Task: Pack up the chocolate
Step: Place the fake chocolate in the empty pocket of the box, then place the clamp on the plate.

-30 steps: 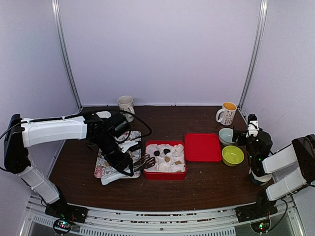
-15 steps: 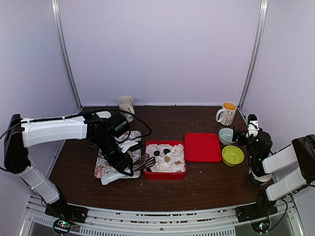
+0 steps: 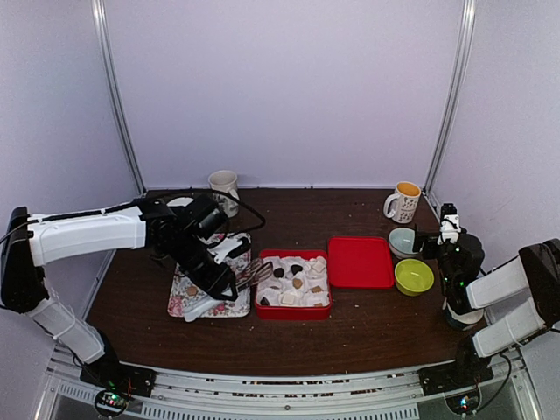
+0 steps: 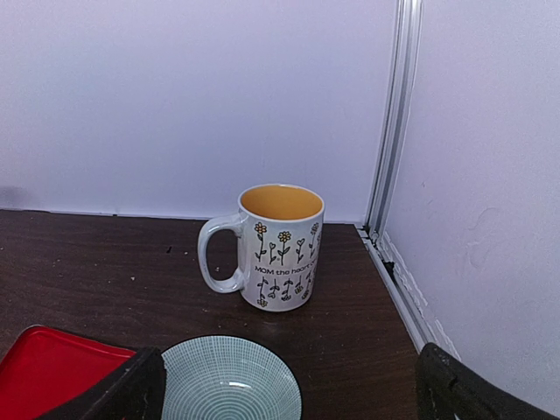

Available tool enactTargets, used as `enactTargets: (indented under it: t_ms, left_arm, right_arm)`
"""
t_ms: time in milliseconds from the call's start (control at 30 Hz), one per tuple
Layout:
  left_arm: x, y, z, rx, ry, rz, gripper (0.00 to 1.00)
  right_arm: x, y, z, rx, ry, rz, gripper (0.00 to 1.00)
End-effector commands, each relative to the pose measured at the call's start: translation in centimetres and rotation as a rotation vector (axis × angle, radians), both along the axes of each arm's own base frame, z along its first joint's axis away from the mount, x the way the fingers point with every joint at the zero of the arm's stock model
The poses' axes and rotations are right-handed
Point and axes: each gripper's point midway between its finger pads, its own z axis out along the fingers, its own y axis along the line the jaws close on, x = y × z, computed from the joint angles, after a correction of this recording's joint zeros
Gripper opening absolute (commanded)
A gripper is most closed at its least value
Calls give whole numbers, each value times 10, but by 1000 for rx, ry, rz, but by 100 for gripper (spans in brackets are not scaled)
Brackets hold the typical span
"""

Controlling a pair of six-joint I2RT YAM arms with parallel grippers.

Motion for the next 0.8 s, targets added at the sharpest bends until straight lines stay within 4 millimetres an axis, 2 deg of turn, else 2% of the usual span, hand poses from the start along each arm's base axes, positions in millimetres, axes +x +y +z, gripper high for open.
enactTargets:
  t_ms: [0,200,333,367,433,500,633,767]
  left_arm:
    - [39,10,23,-80,-168,145,38]
    - [68,49,36,-179,-235,335,37]
    - [87,74,27,-168,-235,472,37]
    - [90,76,23,-165,-234,496,37]
    - [96,78,11,-148,-233,533,37]
    - [100,79,0,-137,-220,565,37]
    - [108,73,-14,-154,-207,587,37]
    - [116,76,-22,-130,-226,615,37]
  right_arm:
    - [4,-1,10,9,-26,1,100]
    - [4,-1,10,9,-25,2,100]
    - [4,-1,10,9,-24,1,100]
    - [5,-3,10,12,-21,-13,100]
    - [13,-23,7,71,12,-94,100]
    - [9,-27,8,85,-3,-110,100]
    - [10,-23,8,70,3,-88,100]
    - [10,-23,8,69,-2,-89,100]
